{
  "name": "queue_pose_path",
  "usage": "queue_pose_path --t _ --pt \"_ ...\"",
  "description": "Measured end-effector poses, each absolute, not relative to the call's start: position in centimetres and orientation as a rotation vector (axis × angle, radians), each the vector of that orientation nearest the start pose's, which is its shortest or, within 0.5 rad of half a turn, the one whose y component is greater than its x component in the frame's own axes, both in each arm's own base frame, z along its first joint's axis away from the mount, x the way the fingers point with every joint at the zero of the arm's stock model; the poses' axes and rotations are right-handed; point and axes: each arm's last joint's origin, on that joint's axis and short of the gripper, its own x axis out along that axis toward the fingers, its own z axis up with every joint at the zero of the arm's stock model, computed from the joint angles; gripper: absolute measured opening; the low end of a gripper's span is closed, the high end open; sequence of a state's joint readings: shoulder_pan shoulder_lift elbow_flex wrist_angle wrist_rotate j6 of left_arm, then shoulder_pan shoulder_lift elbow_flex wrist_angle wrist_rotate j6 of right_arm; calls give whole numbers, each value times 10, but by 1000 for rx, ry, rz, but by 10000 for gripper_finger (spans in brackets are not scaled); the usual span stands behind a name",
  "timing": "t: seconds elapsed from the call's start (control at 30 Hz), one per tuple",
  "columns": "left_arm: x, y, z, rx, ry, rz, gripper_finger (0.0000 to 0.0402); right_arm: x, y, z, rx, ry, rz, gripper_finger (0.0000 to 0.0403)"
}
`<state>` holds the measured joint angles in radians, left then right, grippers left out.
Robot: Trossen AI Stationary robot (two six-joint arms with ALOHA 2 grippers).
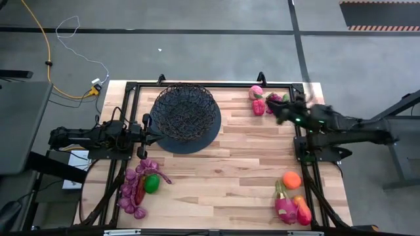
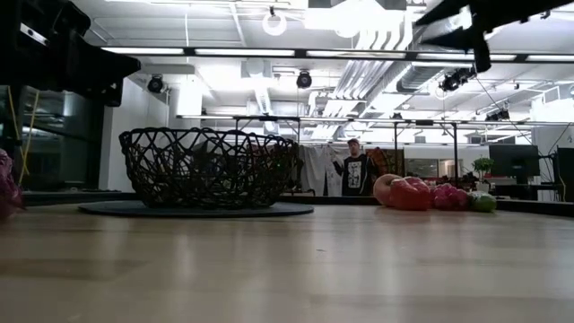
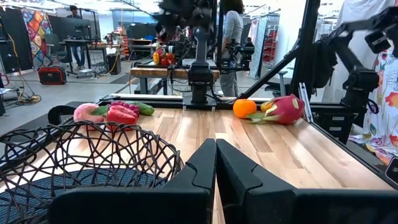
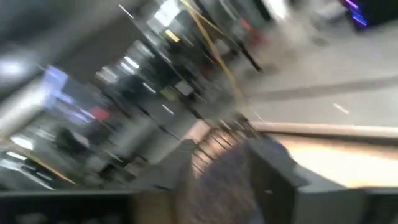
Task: Build produce basket
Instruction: Put the red bell pepper into the black wire basket
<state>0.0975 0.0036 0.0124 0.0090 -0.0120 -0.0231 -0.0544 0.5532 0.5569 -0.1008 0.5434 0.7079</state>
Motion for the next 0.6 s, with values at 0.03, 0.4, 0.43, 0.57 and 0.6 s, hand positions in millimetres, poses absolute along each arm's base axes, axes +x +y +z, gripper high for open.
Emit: queue_pose_path --t 0.03,0.4,0.43,0.57,0.6 --pt "97 10 168 -22 -19 109 1 139 -25 294 666 -51 -646 195" --pt "97 10 168 -22 -19 110 1 190 -83 265 785 550 -1148 393" --pt "97 10 168 -22 -19 109 1 193 -88 260 803 579 -1178 390" --pt "97 10 168 -23 -19 109 1 205 -108 235 866 662 -1267 383" --pt "97 10 168 -22 -19 109 1 207 -112 229 868 678 -1286 383"
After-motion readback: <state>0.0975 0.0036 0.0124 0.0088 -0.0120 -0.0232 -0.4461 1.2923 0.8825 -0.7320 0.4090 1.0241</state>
